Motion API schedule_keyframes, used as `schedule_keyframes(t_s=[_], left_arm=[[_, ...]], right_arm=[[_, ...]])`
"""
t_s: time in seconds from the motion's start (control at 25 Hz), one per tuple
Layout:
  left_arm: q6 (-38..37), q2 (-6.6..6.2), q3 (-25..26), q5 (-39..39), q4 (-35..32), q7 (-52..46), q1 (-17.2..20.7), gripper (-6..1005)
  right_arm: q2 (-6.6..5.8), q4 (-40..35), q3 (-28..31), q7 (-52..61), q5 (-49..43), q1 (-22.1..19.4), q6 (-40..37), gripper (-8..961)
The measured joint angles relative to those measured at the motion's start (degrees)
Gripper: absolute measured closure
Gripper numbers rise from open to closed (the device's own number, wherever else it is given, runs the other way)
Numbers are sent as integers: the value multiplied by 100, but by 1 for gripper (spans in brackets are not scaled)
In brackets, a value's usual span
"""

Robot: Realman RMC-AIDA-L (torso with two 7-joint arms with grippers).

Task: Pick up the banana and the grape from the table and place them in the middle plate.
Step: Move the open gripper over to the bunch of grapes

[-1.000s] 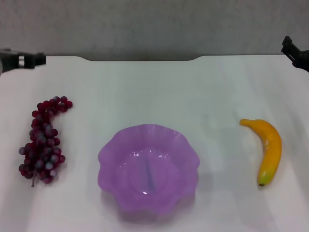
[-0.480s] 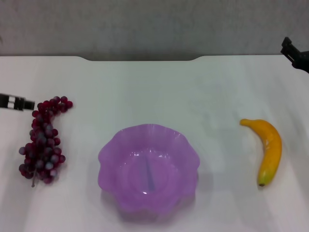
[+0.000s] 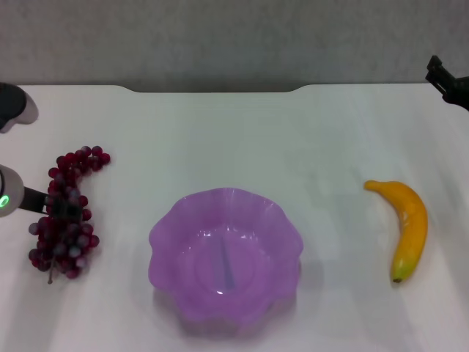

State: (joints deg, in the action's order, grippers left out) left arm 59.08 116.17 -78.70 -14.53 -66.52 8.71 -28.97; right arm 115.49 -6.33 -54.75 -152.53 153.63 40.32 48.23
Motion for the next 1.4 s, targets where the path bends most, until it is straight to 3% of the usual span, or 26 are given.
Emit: schedule_keyframes(t_s=[0.2,0.6,1.4], left_arm=[[-150,10,20,-234,211,-12,-51,150],[-1100,7,-14,-199,1316,-136,-457,150],[-1832,11,-38,-68,2055,-194,-539,152]], right_arm=[[0,-6,1,-4,0,11,-52,65],[1,0,-43,32,9,35,-13,65],[17,1,-201,101,8,8,176,65]])
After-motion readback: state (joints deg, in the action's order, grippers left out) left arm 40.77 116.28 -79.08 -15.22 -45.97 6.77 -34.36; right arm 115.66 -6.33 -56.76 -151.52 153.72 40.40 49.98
